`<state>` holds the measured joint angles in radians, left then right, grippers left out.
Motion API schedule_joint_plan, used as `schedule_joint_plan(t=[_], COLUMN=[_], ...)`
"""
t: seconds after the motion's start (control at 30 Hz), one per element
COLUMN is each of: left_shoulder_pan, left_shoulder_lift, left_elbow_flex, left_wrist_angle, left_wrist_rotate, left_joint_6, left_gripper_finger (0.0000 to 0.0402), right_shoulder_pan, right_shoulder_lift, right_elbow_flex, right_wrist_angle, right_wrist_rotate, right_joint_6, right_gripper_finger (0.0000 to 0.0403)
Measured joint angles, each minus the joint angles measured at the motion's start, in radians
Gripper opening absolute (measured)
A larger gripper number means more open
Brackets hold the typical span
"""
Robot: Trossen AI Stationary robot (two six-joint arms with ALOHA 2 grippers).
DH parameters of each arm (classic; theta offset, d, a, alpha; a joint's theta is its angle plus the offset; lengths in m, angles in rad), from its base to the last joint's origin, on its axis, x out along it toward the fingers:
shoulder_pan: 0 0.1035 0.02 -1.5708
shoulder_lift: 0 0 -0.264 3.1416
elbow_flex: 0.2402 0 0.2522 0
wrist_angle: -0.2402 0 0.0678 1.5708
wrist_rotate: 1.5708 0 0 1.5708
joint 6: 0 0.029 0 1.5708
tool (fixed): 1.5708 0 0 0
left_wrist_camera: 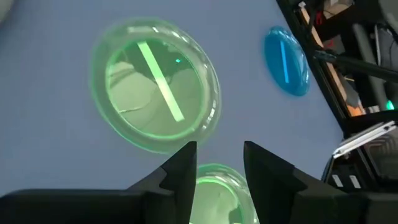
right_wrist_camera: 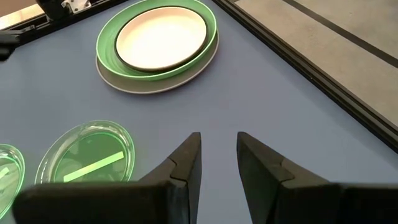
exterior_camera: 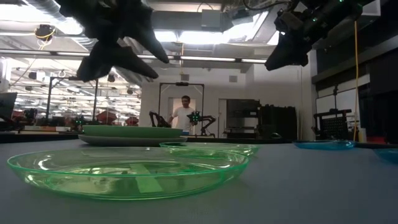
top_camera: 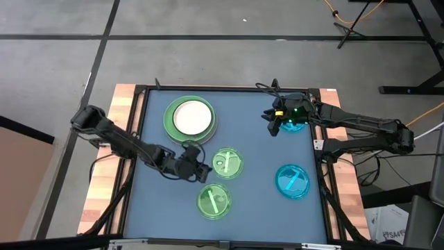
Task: Stack plastic plates
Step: Stack the bottom light green plate on top of the white plate
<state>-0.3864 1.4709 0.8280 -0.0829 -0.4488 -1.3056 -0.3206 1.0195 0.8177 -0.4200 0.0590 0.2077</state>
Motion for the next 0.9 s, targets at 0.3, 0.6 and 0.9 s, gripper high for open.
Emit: schedule_joint_plan(t=[0.3,0.6,0.9], left_shoulder_pan=[-0.023,-0.023,-0.028], left_shoulder_lift=[0.180,0.336,0.389], left_elbow_flex=[0.184,0.435,0.499], left_wrist_angle=[-0.030,-0.287,-0.541], left_wrist_rotate=[0.039,0.057,0.155], left_joint_6=[-0.020,-0.018,-0.048], left_gripper_finger=[0.0125,0.0125,0.0125], right_shoulder_pan=[0.000,0.000,0.000], right_shoulder_lift=[0.000,0.000,0.000], right_elbow_flex=[0.000,0.000,0.000], right_wrist_angle=[-0.001,-0.002,-0.004], right_wrist_rotate=[0.000,0.000,0.000], right_joint_6=[0.000,-0.006,-0.007], right_gripper_finger=[0.0092,0.0092,0.0092])
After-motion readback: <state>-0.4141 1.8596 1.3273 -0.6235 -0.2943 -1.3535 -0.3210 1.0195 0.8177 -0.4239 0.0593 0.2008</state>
